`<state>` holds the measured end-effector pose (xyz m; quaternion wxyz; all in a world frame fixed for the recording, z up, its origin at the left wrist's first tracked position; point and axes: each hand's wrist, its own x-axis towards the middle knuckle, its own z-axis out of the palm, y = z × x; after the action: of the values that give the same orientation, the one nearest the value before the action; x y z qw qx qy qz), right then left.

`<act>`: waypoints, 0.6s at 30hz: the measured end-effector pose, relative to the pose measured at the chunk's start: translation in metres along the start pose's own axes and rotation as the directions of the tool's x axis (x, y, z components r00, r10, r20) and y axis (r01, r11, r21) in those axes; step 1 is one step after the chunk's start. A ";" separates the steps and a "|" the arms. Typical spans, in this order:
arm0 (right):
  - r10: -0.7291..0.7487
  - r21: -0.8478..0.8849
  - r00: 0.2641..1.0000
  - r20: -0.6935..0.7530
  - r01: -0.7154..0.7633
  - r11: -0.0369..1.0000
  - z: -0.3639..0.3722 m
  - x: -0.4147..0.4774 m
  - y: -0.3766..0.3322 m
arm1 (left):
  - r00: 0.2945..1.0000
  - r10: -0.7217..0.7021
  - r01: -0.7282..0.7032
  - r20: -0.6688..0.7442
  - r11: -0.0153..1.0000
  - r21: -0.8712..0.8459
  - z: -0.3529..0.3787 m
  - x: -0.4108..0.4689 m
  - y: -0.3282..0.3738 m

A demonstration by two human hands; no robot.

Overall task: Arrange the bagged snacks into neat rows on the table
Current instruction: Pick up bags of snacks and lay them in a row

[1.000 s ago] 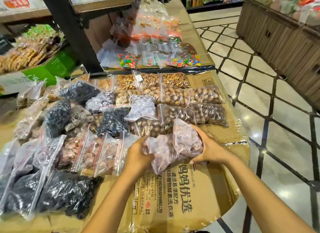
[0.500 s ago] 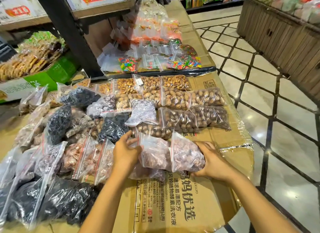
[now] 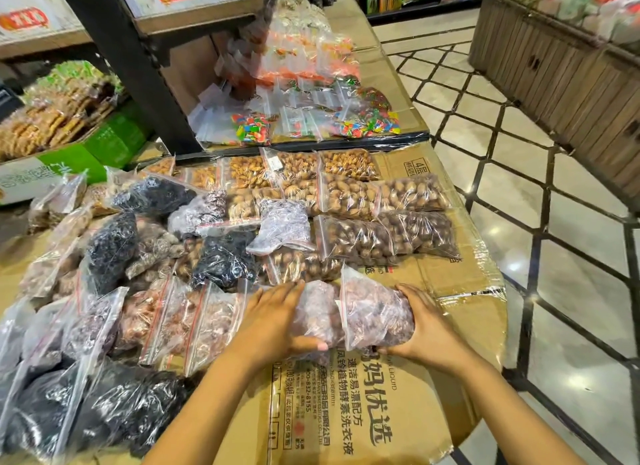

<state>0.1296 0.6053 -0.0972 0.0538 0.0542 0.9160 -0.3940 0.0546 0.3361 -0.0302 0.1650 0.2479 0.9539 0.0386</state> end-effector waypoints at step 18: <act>0.049 0.137 0.999 -0.004 -0.048 0.989 -0.002 0.047 -0.183 | 0.890 -0.244 0.139 -0.385 0.950 -0.280 -0.064 -0.034 -0.172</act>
<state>0.0570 0.4845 0.0285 0.0561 0.0815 0.8854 -0.4542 -0.0181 0.1702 0.0134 -0.0091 0.1158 0.9747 0.1912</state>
